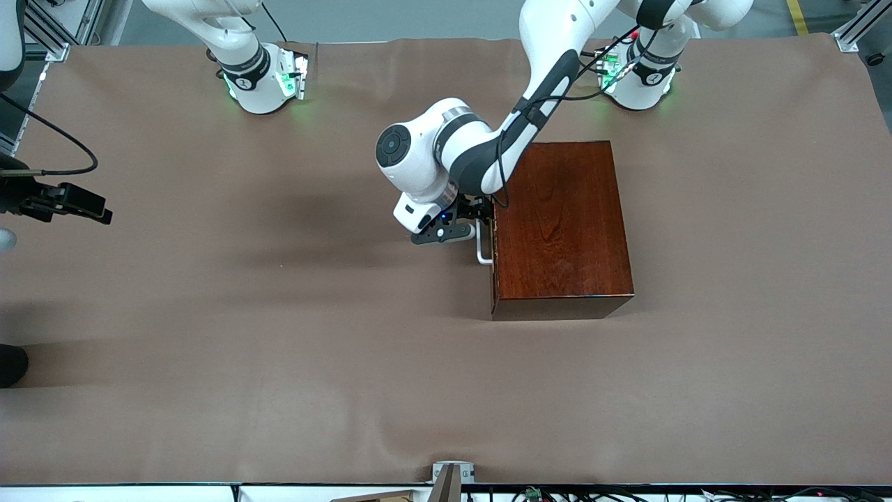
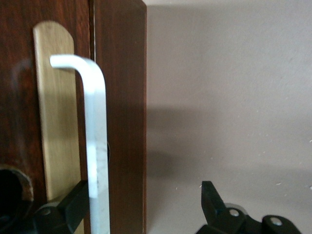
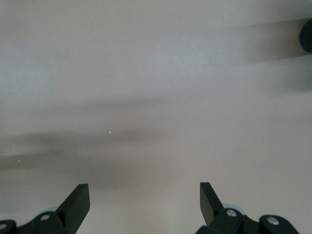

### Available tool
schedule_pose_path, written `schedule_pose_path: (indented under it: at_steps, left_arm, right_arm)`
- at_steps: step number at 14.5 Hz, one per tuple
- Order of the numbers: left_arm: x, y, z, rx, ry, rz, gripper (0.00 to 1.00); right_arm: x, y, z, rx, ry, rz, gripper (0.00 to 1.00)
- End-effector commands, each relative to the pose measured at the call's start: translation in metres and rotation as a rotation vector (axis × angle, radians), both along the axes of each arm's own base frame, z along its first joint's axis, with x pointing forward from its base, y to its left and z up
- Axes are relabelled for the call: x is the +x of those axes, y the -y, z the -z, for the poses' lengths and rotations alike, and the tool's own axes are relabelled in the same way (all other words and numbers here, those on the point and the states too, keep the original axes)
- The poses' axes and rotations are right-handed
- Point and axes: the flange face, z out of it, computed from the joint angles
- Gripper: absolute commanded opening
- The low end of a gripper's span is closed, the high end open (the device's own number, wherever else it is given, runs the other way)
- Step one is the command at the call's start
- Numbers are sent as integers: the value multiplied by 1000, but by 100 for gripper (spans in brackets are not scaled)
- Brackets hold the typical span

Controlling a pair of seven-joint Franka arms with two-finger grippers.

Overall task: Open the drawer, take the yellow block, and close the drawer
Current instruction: 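Pull the drawer out of the box with the left gripper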

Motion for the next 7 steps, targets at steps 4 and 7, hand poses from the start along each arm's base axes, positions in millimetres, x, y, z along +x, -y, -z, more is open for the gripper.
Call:
schedule_pose_path:
  at_steps: [4,7]
  left_arm:
    - [7,17,-12,-95,90,-75,100]
    - [9,27,-18,-164,138,-124,100]
  right_arm:
    - [-5,0,-4,-18,-1,4,100]
    - [-5,0,-4,-18,-1,4,100]
